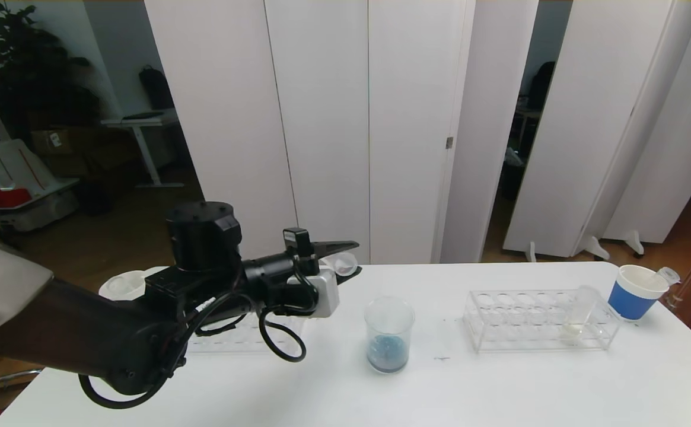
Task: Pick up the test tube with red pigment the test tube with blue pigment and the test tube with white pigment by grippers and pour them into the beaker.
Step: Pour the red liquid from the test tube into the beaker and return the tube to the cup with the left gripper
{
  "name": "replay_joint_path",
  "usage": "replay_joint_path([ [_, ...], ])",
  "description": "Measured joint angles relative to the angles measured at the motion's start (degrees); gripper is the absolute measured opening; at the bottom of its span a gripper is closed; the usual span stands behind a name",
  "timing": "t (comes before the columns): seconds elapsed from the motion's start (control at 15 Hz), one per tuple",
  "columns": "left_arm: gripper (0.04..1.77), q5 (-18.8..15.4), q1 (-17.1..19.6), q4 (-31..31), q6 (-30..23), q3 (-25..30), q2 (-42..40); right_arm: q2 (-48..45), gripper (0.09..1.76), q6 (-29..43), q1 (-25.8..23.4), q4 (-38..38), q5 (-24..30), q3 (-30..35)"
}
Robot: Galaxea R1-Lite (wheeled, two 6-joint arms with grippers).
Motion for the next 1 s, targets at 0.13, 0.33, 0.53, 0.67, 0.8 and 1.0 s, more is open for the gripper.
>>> replay_joint_path([
  [0.13, 0.58, 0.0, 0.1, 4.4, 0.0, -0.8, -2.1, 0.0, 1.74, 0.0, 0.0, 0.0, 0.0, 0.0],
  [0.33, 0.58, -0.4, 0.0, 4.8, -0.1, -0.9, -3.4, 0.0, 1.74, 0.0, 0.0, 0.0, 0.0, 0.0],
  [0.53, 0.58, -0.5, -0.5, 4.7, -0.2, -0.3, -5.6, 0.0, 1.74, 0.0, 0.0, 0.0, 0.0, 0.0],
  [0.67, 0.58, -0.5, -0.5, 5.5, -0.1, 0.0, -8.0, 0.0, 1.74, 0.0, 0.0, 0.0, 0.0, 0.0],
  [0.8, 0.58, -0.4, 0.5, 6.9, -0.2, 0.9, -10.5, 0.0, 1.74, 0.0, 0.0, 0.0, 0.0, 0.0],
  [1.0, 0.58, -0.3, 1.5, 15.6, -0.1, 0.6, -14.2, 0.0, 1.74, 0.0, 0.0, 0.0, 0.0, 0.0],
])
